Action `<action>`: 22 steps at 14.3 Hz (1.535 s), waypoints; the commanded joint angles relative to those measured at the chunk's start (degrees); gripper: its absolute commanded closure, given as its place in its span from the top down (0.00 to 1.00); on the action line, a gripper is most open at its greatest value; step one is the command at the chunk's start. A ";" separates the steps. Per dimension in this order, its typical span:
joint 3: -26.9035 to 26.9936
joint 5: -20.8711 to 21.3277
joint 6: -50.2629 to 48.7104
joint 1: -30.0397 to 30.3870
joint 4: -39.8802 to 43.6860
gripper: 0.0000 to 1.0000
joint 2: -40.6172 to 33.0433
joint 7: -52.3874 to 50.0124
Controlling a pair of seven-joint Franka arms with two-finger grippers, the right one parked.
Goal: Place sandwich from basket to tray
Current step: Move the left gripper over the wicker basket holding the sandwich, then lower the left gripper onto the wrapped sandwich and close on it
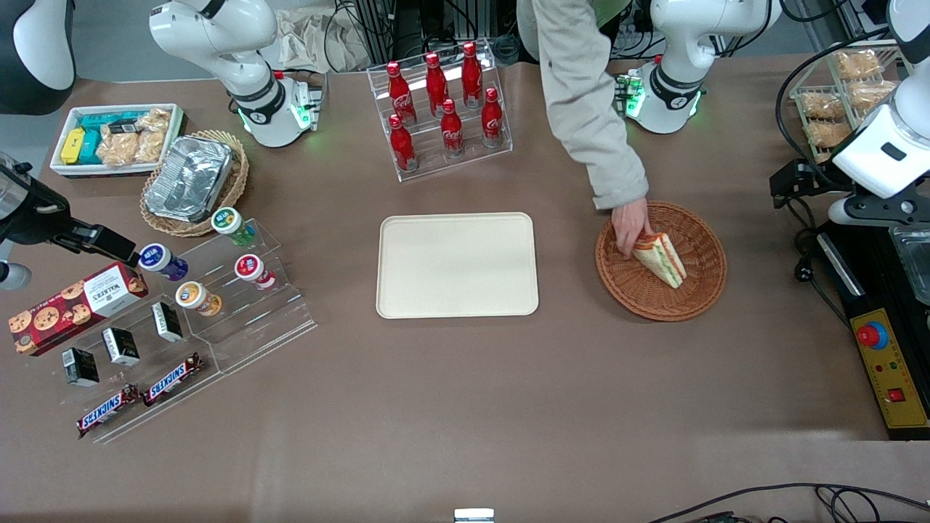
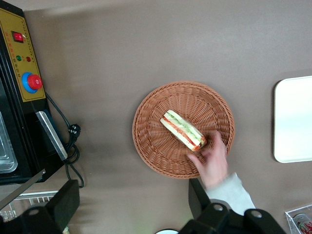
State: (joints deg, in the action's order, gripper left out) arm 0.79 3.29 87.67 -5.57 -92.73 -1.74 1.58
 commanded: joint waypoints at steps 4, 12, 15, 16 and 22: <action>0.53 -0.47 -1.36 -0.58 1.15 0.99 0.51 -0.34; 0.35 -2.85 -0.22 -0.66 -10.51 0.99 -3.70 -5.69; 0.44 -7.74 12.74 -0.40 -25.34 0.99 -9.22 -13.76; 0.44 -8.20 18.88 -0.40 -31.66 0.99 -11.59 -15.62; 0.09 -8.03 43.97 -3.56 -52.36 0.99 -16.02 -29.67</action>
State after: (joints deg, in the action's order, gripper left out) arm 0.80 -4.35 126.41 -6.95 -140.10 -15.17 -21.82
